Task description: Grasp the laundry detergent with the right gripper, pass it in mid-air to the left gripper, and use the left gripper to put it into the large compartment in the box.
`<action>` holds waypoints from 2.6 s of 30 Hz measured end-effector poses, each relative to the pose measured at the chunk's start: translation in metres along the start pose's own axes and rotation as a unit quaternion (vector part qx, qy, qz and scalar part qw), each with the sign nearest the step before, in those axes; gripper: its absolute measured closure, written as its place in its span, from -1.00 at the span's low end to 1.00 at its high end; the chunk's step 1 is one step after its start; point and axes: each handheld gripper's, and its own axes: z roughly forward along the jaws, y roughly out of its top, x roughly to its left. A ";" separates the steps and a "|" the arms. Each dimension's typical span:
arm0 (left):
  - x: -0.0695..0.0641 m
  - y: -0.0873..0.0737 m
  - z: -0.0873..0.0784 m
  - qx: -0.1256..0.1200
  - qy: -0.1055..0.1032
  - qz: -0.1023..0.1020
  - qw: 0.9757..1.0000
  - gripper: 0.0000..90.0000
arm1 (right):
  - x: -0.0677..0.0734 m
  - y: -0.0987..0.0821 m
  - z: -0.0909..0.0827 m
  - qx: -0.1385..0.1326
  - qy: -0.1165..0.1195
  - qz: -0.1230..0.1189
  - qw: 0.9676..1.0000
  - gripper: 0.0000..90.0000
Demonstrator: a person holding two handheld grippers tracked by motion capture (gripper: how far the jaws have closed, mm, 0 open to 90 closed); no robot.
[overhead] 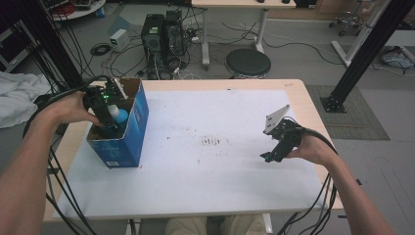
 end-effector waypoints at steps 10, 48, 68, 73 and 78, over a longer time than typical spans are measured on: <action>0.000 0.001 0.002 0.004 0.001 -0.001 1.000 -0.16 | 0.001 0.000 -0.001 -0.002 -0.001 0.000 1.000 -0.72; 0.003 -0.003 -0.022 -0.014 0.027 -0.039 0.999 -0.50 | 0.003 0.000 0.001 0.003 -0.002 -0.002 1.000 -0.72; -0.015 0.021 -0.079 -0.037 0.055 -0.007 0.998 -0.56 | 0.005 0.001 -0.001 0.002 -0.004 -0.002 1.000 -0.72; -0.024 0.033 -0.094 -0.041 0.065 0.007 0.997 -0.56 | 0.004 0.002 -0.002 0.003 -0.005 -0.002 1.000 -0.72; -0.034 0.047 -0.105 -0.052 0.071 0.023 0.996 -0.56 | 0.005 0.002 -0.002 0.007 -0.007 -0.002 1.000 -0.72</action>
